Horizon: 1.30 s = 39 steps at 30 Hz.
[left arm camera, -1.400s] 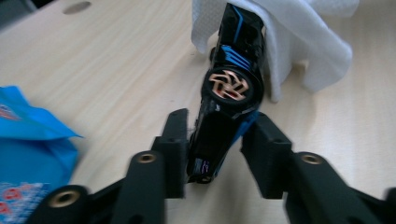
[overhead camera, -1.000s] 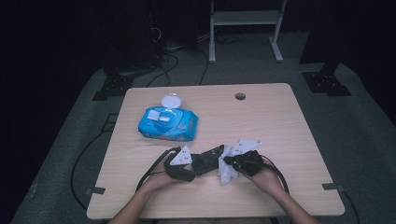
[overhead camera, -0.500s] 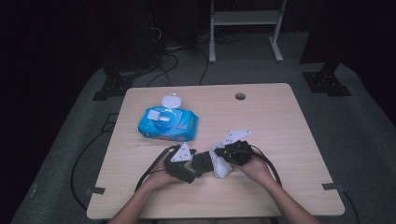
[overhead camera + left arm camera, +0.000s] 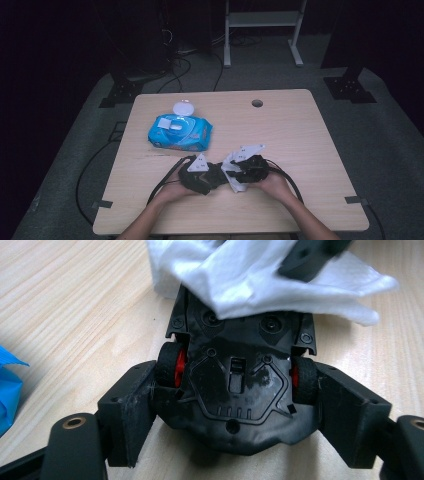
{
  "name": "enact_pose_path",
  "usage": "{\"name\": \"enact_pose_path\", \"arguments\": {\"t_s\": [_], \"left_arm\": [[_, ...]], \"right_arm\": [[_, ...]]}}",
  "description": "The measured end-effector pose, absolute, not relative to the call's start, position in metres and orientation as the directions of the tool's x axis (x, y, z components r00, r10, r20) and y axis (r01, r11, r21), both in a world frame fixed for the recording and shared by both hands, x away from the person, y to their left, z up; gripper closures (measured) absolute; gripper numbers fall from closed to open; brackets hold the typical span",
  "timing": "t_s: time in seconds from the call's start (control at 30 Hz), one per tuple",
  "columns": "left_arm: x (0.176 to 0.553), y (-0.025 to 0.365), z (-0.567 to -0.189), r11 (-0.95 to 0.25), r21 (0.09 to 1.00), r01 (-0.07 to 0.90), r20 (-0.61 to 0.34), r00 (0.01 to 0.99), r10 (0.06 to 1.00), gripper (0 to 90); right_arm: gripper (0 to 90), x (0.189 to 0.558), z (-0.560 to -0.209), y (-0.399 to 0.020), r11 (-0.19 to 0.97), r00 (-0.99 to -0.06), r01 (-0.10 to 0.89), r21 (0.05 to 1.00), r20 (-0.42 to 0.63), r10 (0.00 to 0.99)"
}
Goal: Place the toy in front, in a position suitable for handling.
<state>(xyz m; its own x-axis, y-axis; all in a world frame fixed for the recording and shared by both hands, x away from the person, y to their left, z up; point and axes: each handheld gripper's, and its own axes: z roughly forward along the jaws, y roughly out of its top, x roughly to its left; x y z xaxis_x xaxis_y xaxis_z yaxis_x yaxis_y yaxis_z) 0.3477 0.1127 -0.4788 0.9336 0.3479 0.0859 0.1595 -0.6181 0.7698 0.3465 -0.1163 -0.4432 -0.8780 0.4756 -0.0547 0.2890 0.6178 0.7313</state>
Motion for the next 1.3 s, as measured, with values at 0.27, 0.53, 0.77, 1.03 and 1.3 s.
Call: {"name": "enact_pose_path", "arguments": {"t_s": [0.27, 0.53, 0.77, 1.03, 1.3], "left_arm": [[0.346, 0.111, -0.479, -0.637, 0.758, 0.139, 0.114, 0.933, 0.34, 23.6], [0.345, 0.11, -0.475, -0.623, 0.772, 0.13, 0.119, 0.932, 0.343, 23.6], [0.345, 0.108, -0.475, -0.633, 0.763, 0.128, 0.127, 0.931, 0.341, 23.7], [0.345, 0.109, -0.475, -0.635, 0.762, 0.127, 0.13, 0.93, 0.343, 23.6], [0.345, 0.107, -0.475, -0.637, 0.761, 0.123, 0.136, 0.93, 0.342, 23.6]], "right_arm": [[82.7, 0.343, -0.449, -0.088, 0.587, -0.888, 0.284, 0.758, -0.023, 0.459], [86.4, 0.34, -0.442, -0.1, 0.663, -0.881, 0.225, 0.714, -0.142, 0.452], [86.6, 0.332, -0.444, -0.084, 0.664, -0.918, 0.199, 0.721, -0.1, 0.383], [86.7, 0.339, -0.442, -0.077, 0.676, -0.931, 0.183, 0.714, -0.097, 0.353], [86.7, 0.336, -0.441, -0.086, 0.681, -0.938, 0.198, 0.705, -0.066, 0.34]]}}
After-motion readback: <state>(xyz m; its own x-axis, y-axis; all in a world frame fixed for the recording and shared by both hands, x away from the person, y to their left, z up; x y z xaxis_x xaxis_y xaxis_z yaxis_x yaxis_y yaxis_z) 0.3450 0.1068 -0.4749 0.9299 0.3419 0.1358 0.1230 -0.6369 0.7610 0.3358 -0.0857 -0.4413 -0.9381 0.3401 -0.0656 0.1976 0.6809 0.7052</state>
